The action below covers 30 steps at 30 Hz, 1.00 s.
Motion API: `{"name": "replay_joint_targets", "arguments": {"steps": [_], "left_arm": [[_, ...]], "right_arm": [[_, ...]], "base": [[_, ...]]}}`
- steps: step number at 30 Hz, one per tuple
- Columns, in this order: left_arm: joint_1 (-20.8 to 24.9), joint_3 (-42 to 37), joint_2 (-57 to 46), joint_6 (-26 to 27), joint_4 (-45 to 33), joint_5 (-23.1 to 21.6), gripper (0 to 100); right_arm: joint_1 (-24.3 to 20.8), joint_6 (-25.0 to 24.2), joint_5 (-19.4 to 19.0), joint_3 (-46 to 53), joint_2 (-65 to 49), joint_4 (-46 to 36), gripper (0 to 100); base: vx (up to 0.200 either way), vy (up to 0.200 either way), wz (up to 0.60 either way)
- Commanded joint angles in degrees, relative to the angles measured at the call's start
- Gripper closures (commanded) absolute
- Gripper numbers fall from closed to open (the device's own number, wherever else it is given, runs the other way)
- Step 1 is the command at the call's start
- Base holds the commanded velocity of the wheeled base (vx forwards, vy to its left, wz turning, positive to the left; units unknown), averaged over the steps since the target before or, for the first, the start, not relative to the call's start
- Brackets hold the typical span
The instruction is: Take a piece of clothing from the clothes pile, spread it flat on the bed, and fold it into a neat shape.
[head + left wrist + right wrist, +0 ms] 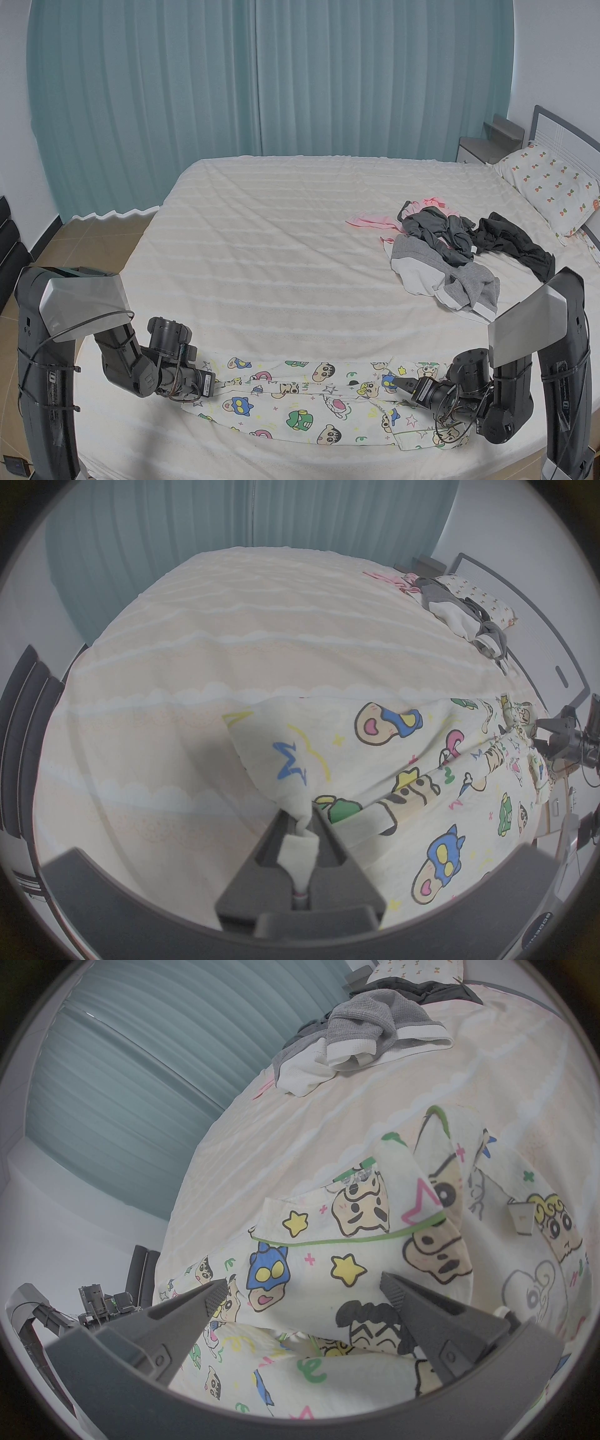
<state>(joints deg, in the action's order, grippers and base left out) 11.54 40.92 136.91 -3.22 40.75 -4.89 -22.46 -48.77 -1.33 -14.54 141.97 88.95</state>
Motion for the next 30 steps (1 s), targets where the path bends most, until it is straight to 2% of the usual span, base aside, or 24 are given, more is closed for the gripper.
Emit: {"name": "replay_joint_targets", "arguments": {"steps": [1,6,14,25,30], "left_arm": [[0.06,-0.14,-0.15,-0.39,-0.06,-0.21,100],[-0.56,-0.14,-1.56,-1.88,-0.06,-0.47,100],[-2.93,-0.23,-6.92,-8.73,-1.99,-0.56,100],[-8.64,-1.64,-11.76,-9.00,-1.99,-2.23,100],[-12.69,-1.72,-13.95,-8.91,-2.61,-3.29,100]], "right_arm": [[0.13,-0.18,-0.34,0.74,-1.79,0.69,0],[0.13,-1.59,-3.86,3.38,-6.53,0.69,0],[1.62,-2.11,-4.56,4.08,-10.75,0.78,0],[5.23,-5.19,-4.56,3.03,-13.56,0.78,0],[7.25,-6.51,-4.30,1.71,-14.18,0.78,0]], "base": [[0.000,0.000,0.00],[0.000,0.000,0.00],[0.000,0.000,0.00],[0.000,0.000,0.00],[0.000,0.000,0.00]]}}
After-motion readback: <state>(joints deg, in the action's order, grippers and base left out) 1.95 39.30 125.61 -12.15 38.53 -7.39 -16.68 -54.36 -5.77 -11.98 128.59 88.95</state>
